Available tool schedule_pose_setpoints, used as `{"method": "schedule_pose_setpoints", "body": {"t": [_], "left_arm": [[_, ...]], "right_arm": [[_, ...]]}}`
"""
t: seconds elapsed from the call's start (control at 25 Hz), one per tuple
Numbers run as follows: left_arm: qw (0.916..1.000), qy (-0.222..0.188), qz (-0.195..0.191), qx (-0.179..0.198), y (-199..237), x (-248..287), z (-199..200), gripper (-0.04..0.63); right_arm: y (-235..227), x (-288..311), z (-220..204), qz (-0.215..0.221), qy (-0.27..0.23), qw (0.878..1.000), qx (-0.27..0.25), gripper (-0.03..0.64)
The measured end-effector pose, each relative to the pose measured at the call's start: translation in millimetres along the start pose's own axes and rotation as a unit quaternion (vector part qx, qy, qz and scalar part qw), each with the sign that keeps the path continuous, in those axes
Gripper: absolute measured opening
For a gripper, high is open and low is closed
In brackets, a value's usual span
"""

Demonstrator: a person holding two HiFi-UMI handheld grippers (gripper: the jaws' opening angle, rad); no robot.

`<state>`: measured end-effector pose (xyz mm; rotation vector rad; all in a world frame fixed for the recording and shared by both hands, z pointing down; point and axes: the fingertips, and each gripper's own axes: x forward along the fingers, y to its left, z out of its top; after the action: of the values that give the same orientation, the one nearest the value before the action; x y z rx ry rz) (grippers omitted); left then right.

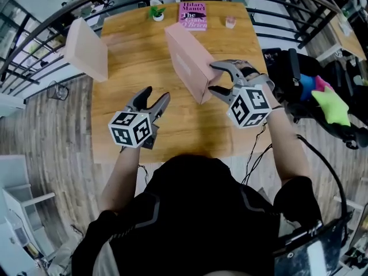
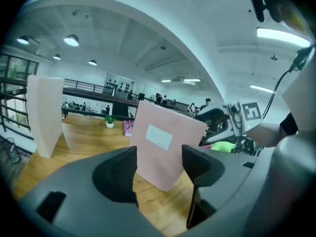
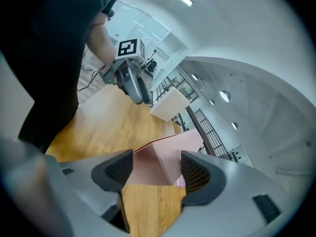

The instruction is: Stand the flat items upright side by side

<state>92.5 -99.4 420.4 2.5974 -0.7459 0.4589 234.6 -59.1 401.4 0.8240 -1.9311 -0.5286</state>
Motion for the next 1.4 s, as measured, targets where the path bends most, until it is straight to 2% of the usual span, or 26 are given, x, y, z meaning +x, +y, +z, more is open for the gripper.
{"method": "schedule_pose_setpoints", "body": {"t": [0.12, 0.2, 0.28, 0.4, 0.52, 0.68, 0.76, 0.92, 1.08, 1.28, 1.4], "left_arm": [[0.9988, -0.040, 0.027, 0.006, 11.9, -24.6, 21.5, 0.301], [0.9977, -0.047, 0.049, 0.008, 21.2, -37.8, 27.9, 0.301], [0.9968, -0.054, 0.059, 0.009, 28.4, -48.6, 32.3, 0.301], [0.9924, -0.074, 0.096, 0.022, 38.9, -65.3, 39.2, 0.301], [0.9845, -0.097, 0.141, 0.038, 46.8, -83.7, 45.4, 0.301], [0.9824, -0.103, 0.151, 0.038, 52.0, -96.1, 50.0, 0.301], [0.9811, -0.107, 0.159, 0.029, 55.5, -101.2, 52.4, 0.301], [0.9739, -0.128, 0.187, 0.002, 66.3, -117.6, 59.8, 0.299], [0.9700, -0.118, 0.210, 0.030, 69.7, -125.3, 62.5, 0.299], [0.9630, -0.096, 0.249, 0.038, 75.6, -144.5, 54.8, 0.299], [0.9603, -0.096, 0.260, 0.033, 73.3, -152.1, 50.5, 0.299]], "right_arm": [[-1.7, -1.8, 1.0, -0.002, -0.009, 0.999, 0.033, 0.334], [-4.2, -7.1, 2.2, -0.002, -0.032, 0.996, 0.088, 0.339], [-12.4, -11.1, 3.0, -0.014, -0.062, 0.985, 0.162, 0.374], [-25.2, -13.5, 2.0, -0.025, -0.108, 0.953, 0.281, 0.439], [-24.4, -13.5, 0.5, -0.025, -0.138, 0.916, 0.375, 0.448], [-17.6, -4.9, -6.1, -0.041, -0.157, 0.861, 0.483, 0.448], [-15.2, 3.1, -10.2, -0.051, -0.155, 0.841, 0.515, 0.446], [-2.9, 23.8, -20.6, -0.052, -0.127, 0.834, 0.535, 0.446], [-1.2, 28.5, -26.8, -0.067, -0.135, 0.827, 0.541, 0.364], [-2.7, 38.2, -20.5, -0.051, -0.143, 0.845, 0.513, 0.334], [-7.4, 40.3, -19.3, -0.051, -0.147, 0.846, 0.510, 0.320]]}}
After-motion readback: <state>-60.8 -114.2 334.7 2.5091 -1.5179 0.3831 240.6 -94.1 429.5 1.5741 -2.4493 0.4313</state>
